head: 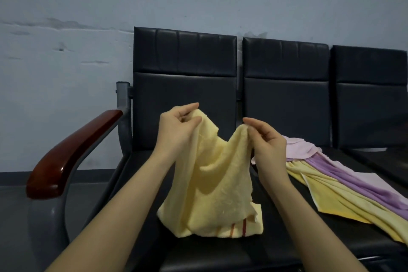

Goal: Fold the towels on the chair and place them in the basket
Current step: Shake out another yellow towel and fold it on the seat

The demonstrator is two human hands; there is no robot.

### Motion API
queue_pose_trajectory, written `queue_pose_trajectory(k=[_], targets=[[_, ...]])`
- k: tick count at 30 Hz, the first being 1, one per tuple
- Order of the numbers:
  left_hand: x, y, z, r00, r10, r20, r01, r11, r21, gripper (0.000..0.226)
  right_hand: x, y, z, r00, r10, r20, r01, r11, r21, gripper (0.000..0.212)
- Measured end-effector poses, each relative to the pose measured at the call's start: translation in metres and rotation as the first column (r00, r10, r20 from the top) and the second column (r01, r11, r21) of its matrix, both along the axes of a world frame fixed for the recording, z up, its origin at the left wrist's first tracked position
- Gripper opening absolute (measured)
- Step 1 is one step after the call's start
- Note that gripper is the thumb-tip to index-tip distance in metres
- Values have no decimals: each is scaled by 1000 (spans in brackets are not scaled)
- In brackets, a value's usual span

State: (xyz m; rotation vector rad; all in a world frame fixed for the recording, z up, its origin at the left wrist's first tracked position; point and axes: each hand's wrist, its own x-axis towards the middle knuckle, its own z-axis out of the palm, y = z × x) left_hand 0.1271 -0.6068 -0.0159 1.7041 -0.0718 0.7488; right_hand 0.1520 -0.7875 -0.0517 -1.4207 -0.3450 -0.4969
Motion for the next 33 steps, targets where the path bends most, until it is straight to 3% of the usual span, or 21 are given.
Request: queue_pose_trajectory(k=[6, 12, 18, 24, 27, 30, 33], targets=[[-10, -14, 20, 983, -123, 136, 103, 983, 150, 26, -16, 25, 2, 990, 81, 116, -58, 980, -192, 30], [-12, -11, 7, 986, -141, 90, 132, 986, 98, 24, -21, 49, -12, 984, 117, 132, -112, 993, -47, 33], [-12, 24, -22, 970, -150, -190, 192, 956, 223, 43, -9, 41, -22, 988, 140, 68, -137, 990, -42, 19], [-6, 37, -59, 949, -21, -315, 145, 915, 376, 11, 1, 38, -41, 991, 123, -42, -126, 990, -62, 12], [-8, 39, -68, 944, 5, -331, 145, 891, 429, 9, 4, 35, -49, 991, 118, -67, -123, 988, -88, 11], [-8, 41, -69, 954, -8, -300, 126, 918, 375, 6, 7, 34, -55, 991, 101, -85, -109, 989, -96, 11], [-10, 39, -64, 958, -88, -272, 134, 979, 155, 11, 8, 33, -56, 986, 113, -125, -121, 991, -60, 10]])
